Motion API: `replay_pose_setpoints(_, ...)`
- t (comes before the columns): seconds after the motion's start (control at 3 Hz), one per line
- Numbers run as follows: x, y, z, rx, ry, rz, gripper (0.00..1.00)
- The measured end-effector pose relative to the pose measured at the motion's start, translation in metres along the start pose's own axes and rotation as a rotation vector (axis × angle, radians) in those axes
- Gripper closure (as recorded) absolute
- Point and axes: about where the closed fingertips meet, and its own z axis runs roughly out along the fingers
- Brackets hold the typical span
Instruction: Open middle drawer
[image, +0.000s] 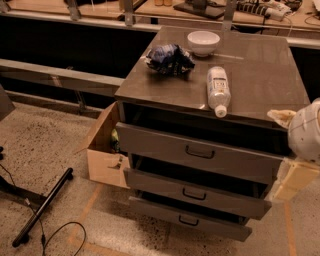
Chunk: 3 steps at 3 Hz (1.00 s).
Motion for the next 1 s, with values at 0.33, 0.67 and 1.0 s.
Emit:
replay_pose_setpoints(0.33, 0.008, 0.017, 0.05, 0.007, -0.066, -0.049, 0.0)
replay_pose_setpoints(0.67, 0.01, 0.031, 0.106, 0.005, -0.077, -0.088, 0.0)
replay_pose_setpoints(1.0, 0.011, 0.027, 0.107, 0.027, -0.076, -0.088, 0.0)
